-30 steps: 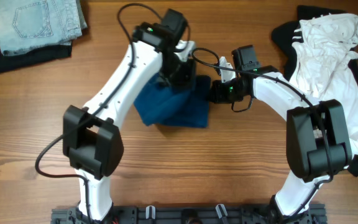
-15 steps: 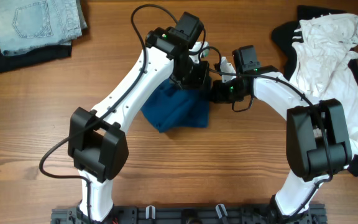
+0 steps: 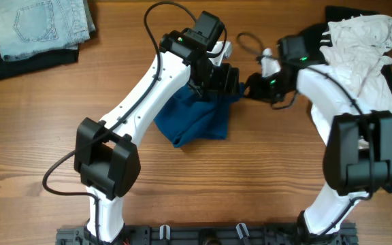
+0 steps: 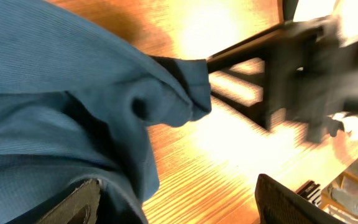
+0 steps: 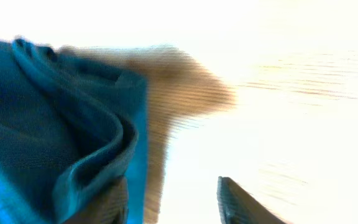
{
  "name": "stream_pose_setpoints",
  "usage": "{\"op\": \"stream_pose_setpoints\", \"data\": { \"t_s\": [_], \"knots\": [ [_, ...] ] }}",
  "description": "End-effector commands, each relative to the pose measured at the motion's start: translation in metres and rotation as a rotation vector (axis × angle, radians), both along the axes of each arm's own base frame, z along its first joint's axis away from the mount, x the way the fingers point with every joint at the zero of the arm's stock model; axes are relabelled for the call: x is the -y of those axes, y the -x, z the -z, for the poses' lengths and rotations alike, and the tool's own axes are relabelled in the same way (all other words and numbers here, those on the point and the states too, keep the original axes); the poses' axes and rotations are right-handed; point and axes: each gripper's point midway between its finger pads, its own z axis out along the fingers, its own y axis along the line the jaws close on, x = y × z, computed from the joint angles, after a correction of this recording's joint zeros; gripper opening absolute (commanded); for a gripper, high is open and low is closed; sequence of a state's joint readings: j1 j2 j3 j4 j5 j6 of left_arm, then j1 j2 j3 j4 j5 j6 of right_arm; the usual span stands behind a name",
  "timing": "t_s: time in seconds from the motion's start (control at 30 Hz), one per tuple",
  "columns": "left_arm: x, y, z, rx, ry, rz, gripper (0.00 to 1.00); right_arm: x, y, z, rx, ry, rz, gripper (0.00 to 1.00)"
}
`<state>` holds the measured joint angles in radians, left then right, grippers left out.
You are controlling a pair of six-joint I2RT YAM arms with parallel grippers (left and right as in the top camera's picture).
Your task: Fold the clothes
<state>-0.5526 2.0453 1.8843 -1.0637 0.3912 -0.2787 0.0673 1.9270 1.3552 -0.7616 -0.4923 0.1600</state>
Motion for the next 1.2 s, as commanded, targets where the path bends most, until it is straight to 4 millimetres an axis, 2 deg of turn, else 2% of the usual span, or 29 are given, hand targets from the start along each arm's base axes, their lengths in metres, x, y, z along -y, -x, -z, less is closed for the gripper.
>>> {"op": "stream_pose_setpoints", "data": {
  "t_s": [0.0,0.07,0.1,0.13,0.23,0.33,0.47,0.5,0.57,0.7,0.77,0.97,1.07,1.17],
  "knots": [
    [-0.023,-0.022,-0.061,0.132,0.081,-0.052,0.82,0.037,-0.018,-0.056,0.111,0.033,0.087,0.75],
    [-0.038,-0.029,-0.077,0.171,0.089,-0.091,0.84,0.045,-0.015,-0.075,0.125,0.031,0.106,0.77],
    [-0.054,-0.036,-0.087,0.197,0.084,-0.129,0.89,0.043,-0.012,-0.086,0.138,0.016,0.102,0.77],
    [-0.071,-0.041,-0.093,0.211,0.072,-0.171,0.95,0.039,-0.009,-0.095,0.15,-0.004,0.094,0.77],
    [-0.113,-0.051,-0.097,0.21,0.035,-0.266,0.99,0.023,0.001,-0.113,0.168,-0.058,0.058,0.77],
    [-0.16,-0.058,-0.088,0.152,-0.017,-0.402,1.0,-0.003,0.014,-0.118,0.147,-0.09,-0.004,0.77],
    [-0.224,-0.063,-0.066,0.07,-0.119,-0.582,1.0,-0.049,0.038,-0.11,0.073,-0.096,-0.097,0.78],
    [-0.236,-0.062,-0.061,0.046,-0.136,-0.61,1.0,-0.066,0.046,-0.108,0.052,-0.096,-0.126,0.8],
    [-0.253,-0.059,-0.052,0.004,-0.155,-0.645,1.0,-0.081,0.054,-0.106,0.03,-0.084,-0.134,0.8],
    [-0.277,-0.056,-0.039,-0.057,-0.175,-0.698,1.0,-0.095,0.062,-0.096,0.022,0.024,-0.113,0.8],
    [-0.283,-0.056,-0.032,-0.077,-0.181,-0.709,1.0,-0.1,0.061,-0.094,0.055,0.07,-0.129,0.8],
    [-0.284,-0.056,-0.019,-0.117,-0.194,-0.708,1.0,-0.109,0.039,-0.092,0.163,0.098,-0.147,0.78],
    [-0.284,-0.055,-0.018,-0.122,-0.196,-0.706,1.0,-0.112,0.038,-0.073,0.138,0.111,-0.201,0.74],
    [-0.284,-0.055,-0.018,-0.122,-0.197,-0.704,1.0,-0.118,0.041,-0.056,0.111,0.098,-0.273,0.63]
  ]
}}
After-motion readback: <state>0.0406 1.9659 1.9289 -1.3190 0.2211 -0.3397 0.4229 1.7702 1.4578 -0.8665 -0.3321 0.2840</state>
